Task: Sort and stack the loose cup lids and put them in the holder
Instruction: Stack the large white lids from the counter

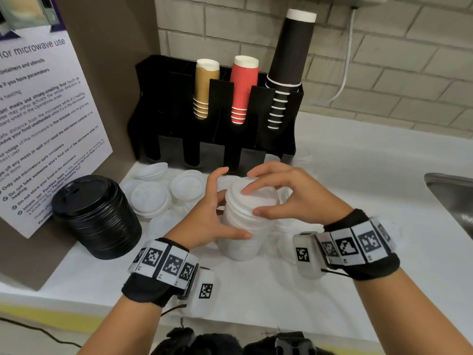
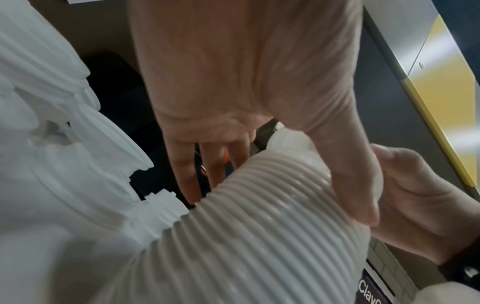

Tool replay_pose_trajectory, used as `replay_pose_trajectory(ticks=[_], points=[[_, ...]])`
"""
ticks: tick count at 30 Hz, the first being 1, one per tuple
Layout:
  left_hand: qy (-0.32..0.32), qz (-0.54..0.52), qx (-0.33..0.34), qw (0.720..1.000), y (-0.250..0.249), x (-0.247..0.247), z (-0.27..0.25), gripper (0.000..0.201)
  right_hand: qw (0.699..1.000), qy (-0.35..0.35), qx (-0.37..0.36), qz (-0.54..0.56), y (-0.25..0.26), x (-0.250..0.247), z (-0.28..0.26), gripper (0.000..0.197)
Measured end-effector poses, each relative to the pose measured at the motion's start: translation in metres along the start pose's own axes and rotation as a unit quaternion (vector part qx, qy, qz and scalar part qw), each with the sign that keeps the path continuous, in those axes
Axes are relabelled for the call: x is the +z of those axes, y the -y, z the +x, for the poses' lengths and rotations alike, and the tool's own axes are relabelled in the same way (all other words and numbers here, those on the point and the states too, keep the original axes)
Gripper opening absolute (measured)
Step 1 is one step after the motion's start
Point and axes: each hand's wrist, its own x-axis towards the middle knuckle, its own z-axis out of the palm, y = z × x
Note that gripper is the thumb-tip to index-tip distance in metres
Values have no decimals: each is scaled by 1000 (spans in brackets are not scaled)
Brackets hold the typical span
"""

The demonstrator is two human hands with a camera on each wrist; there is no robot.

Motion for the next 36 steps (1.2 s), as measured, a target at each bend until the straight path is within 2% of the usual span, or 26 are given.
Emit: replay_pose_trajectory(ticks=[7,11,14,18,20,21,22,24,25,27,28,30,32,34,36], points=[[1,-7,3,1000,2,0,1,127,999,39,11,-21,2,10,-1,35],[4,7,8,1000,2,-1,1,126,999,37,18,-8,-2,13,-3,35],[20,9,16,1000,-1,-1,0,115,999,27,21,10,-4,15,-4,36],[20,36,30,999,-7,1,0,79,999,38,11,11,-7,14,-4,37],[15,40,27,999,-7,1,1,75,999,31,8,11,-15,7,-3,30],[14,42,24,999,-7,0,2,75,1000,-2,16,19,-22,1,-1,21],[13,43,22,999,-7,0,2,75,997,-53,40,29,-33,-7,2,11],[12,46,18,999,-7,-1,2,75,979,-133,156,-7,-62,-25,12,5],[12,47,16,999,-8,-1,2,75,962,-117,237,-66,-77,-32,17,10],[12,50,15,999,-8,-1,1,76,907,2,379,-181,-103,-37,25,34],[12,51,15,999,-9,-2,1,76,880,54,418,-218,-111,-35,28,49],[13,52,14,998,-9,-2,1,75,856,94,445,-244,-119,-27,32,77],[15,52,11,998,-9,-2,1,75,861,100,431,-253,-124,-18,34,93],[17,51,10,999,-9,-2,0,75,870,104,410,-254,-126,-12,36,88],[17,49,8,999,-9,-3,0,75,880,101,399,-237,-128,-15,35,67]])
